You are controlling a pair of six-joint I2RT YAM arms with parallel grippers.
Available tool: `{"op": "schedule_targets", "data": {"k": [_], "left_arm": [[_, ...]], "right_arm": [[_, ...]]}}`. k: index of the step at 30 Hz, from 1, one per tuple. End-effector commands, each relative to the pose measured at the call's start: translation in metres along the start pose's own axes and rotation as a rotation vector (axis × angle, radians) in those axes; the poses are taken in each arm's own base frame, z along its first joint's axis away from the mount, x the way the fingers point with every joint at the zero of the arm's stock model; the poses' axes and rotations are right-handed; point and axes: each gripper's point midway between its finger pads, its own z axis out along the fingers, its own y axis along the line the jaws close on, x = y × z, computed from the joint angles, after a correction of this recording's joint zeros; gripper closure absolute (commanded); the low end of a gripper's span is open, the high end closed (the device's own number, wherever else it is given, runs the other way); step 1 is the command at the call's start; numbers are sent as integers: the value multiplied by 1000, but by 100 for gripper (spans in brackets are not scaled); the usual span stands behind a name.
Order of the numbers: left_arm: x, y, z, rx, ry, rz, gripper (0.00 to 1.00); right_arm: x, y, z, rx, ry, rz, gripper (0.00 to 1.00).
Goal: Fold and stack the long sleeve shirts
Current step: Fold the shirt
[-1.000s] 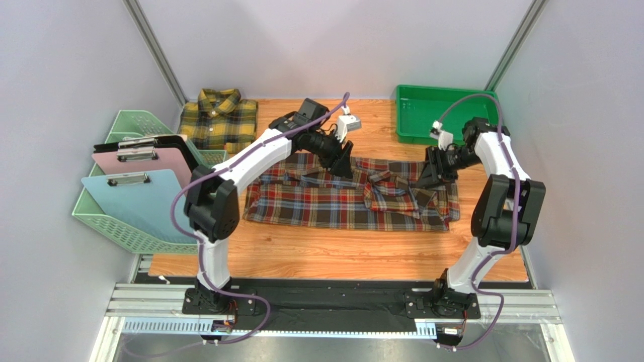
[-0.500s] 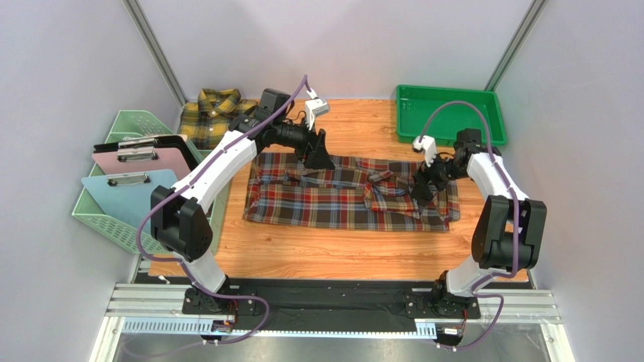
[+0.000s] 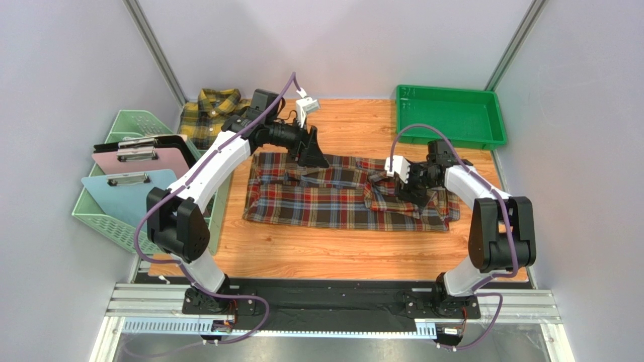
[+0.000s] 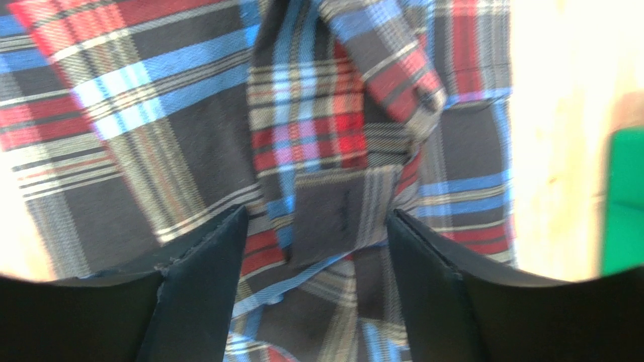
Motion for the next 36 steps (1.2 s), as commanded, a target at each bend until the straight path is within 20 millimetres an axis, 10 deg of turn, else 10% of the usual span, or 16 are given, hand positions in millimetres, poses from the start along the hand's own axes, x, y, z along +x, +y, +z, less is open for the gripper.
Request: {"op": "schedule_targets", "data": {"k": [1,9,17,22,29,36], "left_arm": [[-6,-5,-5,21,-25,23,18],[-29,15,-21,-185,-77,125,13],[-90,19,-75,-470,-266,315,3],[-109,8,-86,-469,-304,325,1],[-108,13,-94,-521,-308,276,1],[-90,32,-104,-602,-292,198,1]], "right_arm": [[-18,-42,-9,136,-10,-101,43],[-24,-57,-14,139,8,-70,100],[-81,-82,-69,173,-118,174,100],[-115,-131,-98,285,-182,210,100],[-149,-215,-142,533,-231,216,100],[-185,-253,-189,696,-319,174,100]]}}
